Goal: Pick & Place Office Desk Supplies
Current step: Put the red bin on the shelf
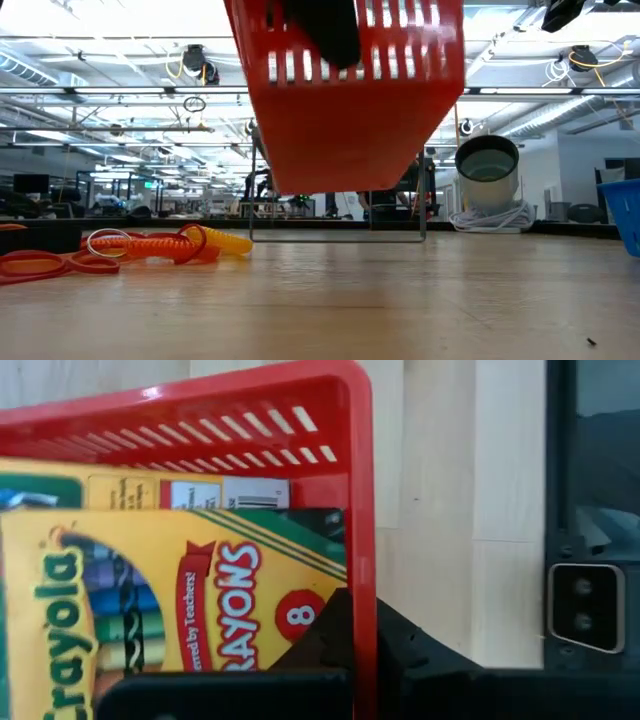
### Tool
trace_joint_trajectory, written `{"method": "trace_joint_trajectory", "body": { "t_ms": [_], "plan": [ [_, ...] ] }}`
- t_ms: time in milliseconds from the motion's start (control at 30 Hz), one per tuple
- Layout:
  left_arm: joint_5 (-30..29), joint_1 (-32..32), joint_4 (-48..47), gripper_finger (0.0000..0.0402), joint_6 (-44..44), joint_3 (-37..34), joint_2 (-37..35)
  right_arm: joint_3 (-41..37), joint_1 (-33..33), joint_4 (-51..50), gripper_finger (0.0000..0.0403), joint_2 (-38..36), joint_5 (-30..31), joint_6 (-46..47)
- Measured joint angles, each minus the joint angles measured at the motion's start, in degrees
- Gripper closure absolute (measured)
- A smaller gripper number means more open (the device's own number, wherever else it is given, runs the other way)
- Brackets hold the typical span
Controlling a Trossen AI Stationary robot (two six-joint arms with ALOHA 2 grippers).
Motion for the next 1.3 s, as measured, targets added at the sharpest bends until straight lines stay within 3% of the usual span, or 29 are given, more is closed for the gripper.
{"method": "trace_joint_trajectory", "body": {
  "t_ms": [533, 667, 900, 1300],
  "plan": [
    [-8.98, 0.49, -21.10, 0.0401, 3.23, 21.02, -0.24, 0.00, -0.01, -0.15, 0.0353, 0.00, 0.00, 0.00],
    [-8.93, 3.45, -22.03, 0.0401, 1.34, 20.52, -2.18, 0.00, -0.01, -0.13, 0.0353, -0.02, 0.00, 0.00],
    [-5.86, 9.02, -22.83, 0.0401, 8.55, 20.52, -2.62, 0.00, -0.01, 0.02, 0.0353, -0.02, 0.00, 0.02],
    [-5.88, 19.51, -30.77, 0.0401, 19.04, 20.49, -4.53, 0.00, -0.01, -0.02, 0.0353, 0.00, 0.00, 0.02]
  ]
}}
